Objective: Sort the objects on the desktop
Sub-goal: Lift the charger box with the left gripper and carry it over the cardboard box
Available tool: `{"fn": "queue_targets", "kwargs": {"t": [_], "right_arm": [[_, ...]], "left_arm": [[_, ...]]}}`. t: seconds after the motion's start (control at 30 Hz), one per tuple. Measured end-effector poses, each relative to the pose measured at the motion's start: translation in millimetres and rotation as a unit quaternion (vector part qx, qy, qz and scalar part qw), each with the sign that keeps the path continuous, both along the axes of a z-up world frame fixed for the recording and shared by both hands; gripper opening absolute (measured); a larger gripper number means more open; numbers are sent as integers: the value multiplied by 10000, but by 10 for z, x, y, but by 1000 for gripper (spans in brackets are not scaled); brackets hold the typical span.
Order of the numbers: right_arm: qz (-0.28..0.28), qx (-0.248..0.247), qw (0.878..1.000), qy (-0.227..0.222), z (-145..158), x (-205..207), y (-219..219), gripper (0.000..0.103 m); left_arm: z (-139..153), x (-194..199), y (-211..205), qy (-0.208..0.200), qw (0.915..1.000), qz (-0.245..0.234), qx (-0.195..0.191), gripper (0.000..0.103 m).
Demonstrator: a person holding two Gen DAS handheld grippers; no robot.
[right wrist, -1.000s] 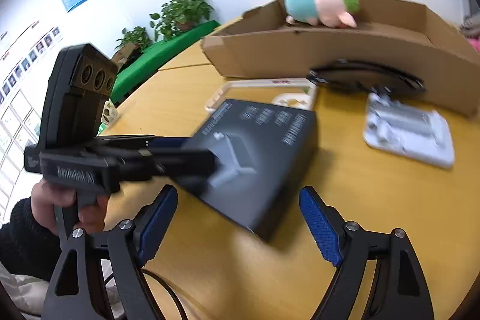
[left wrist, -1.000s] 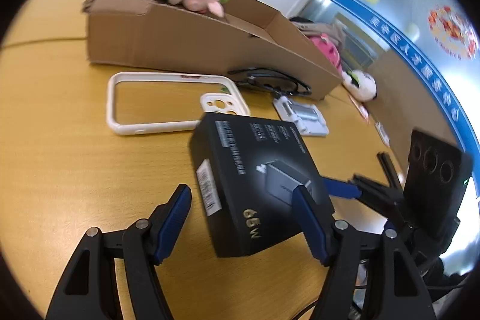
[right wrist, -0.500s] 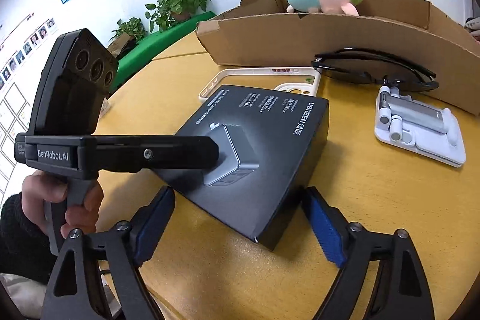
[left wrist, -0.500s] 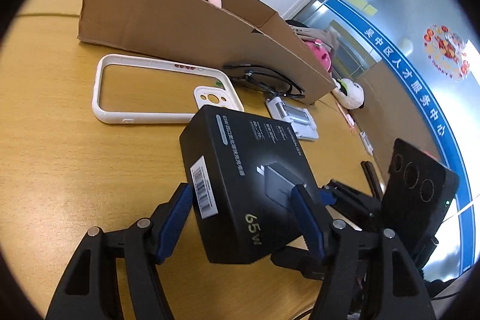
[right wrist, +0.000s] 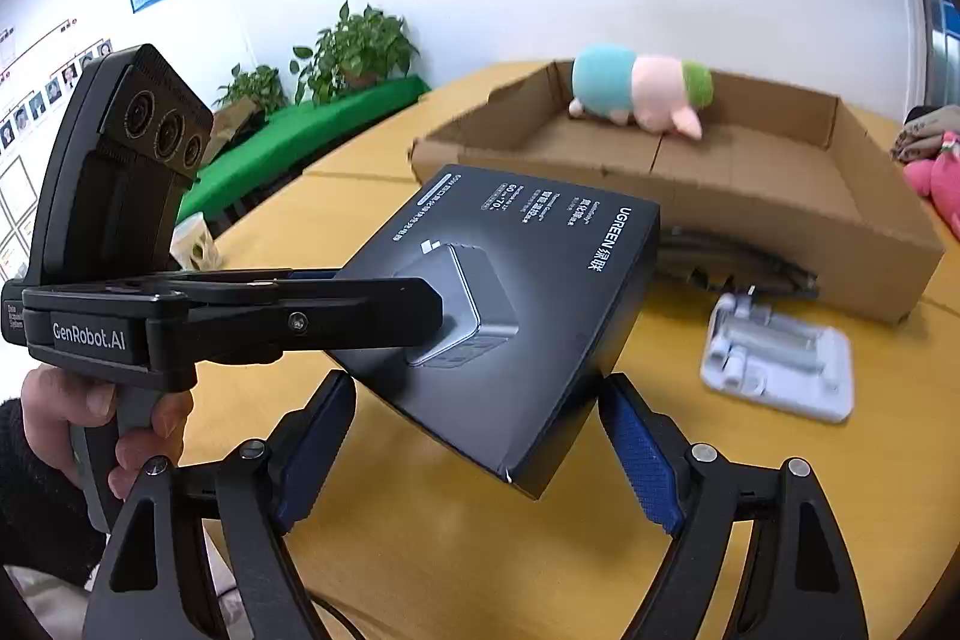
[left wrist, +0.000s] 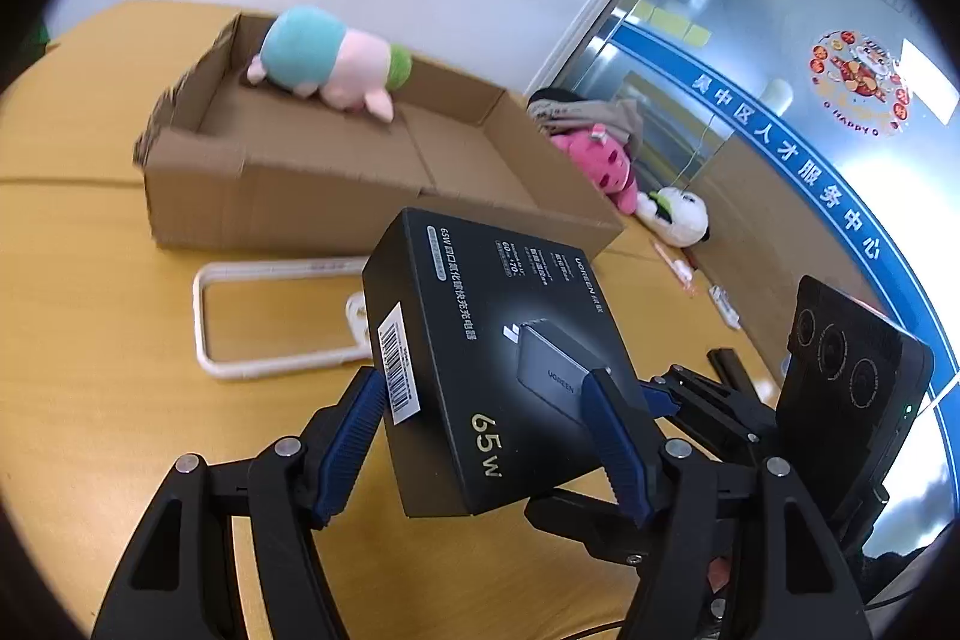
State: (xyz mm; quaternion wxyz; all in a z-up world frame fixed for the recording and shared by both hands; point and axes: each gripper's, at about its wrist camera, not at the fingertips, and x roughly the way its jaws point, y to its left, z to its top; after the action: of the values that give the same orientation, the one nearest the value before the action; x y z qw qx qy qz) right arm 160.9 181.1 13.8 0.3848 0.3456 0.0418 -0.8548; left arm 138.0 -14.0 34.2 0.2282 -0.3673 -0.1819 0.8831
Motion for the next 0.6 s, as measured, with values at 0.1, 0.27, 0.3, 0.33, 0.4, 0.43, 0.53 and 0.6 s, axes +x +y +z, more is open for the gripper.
{"fn": "queue_targets", "kwargs": {"t": [0.1, 0.27, 0.3, 0.33, 0.4, 0.43, 0.53, 0.6], "right_arm": [[-35, -57, 9998, 170, 122, -29, 2, 87], [-56, -66, 9995, 312, 232, -33, -10, 87], [-60, -66, 9994, 339, 252, -49, -16, 87], [-65, -62, 9993, 353, 260, -52, -28, 87], [-70, -48, 9993, 376, 278, -93, -59, 87], [-74, -42, 9992, 389, 286, -103, -66, 87], [-118, -30, 9992, 379, 280, -154, -85, 87], [-134, -28, 9992, 368, 274, -173, -88, 87]], "left_arm": [[108, -18, 1, 141, 9999, 33, -10, 67], [219, -57, 2, 294, 9995, 63, -63, 67], [230, -70, -10, 307, 9995, 67, -52, 67], [242, -83, -22, 315, 9995, 73, -42, 67], [255, -106, -35, 340, 9994, 73, -38, 67], [257, -123, -39, 346, 9994, 69, -38, 67], [258, -159, -36, 347, 9994, 37, -52, 67], [254, -181, -35, 349, 9994, 17, -45, 67]]}}
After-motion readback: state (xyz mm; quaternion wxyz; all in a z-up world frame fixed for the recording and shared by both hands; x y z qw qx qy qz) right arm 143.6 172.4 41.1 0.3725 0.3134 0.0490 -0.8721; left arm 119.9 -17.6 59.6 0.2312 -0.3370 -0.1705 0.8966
